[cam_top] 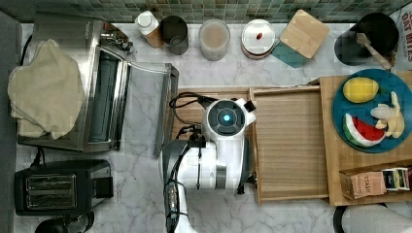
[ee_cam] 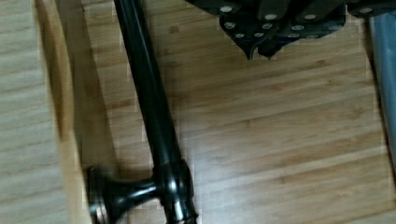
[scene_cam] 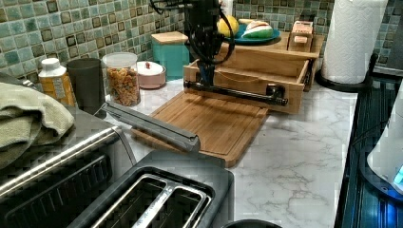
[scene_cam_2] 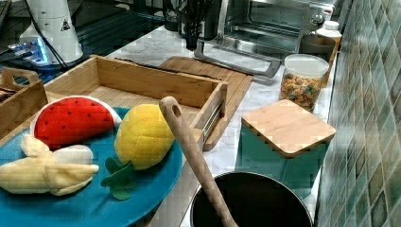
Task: Close the drawer.
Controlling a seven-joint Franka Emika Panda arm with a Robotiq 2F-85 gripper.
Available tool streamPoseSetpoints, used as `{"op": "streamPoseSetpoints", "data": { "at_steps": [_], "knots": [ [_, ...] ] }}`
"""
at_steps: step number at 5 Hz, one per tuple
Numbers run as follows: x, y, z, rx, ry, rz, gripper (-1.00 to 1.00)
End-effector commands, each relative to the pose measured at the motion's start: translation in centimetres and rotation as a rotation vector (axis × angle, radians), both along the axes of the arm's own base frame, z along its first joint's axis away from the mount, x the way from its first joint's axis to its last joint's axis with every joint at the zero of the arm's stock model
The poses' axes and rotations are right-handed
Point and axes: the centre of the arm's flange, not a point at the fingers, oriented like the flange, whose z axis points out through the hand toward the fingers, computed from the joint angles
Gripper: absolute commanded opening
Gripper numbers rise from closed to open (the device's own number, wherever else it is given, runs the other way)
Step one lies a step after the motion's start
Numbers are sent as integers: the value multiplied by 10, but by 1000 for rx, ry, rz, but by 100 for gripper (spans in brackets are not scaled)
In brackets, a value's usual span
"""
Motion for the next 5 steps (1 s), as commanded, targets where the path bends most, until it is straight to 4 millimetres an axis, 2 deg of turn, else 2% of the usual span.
{"op": "streamPoseSetpoints", "data": {
  "at_steps": [1, 2, 3, 4, 5],
  "knots": [
    [-14, -3, -13, -47, -59, 123, -100],
    [-10, -15, -22, -61, -9, 152, -100],
    [-11, -28, -27, -82, -38, 158, -100],
    [-14, -50, -29, -106, -66, 195, -100],
    [-10, -75, -37, -57, -32, 230, -100]
  ]
}}
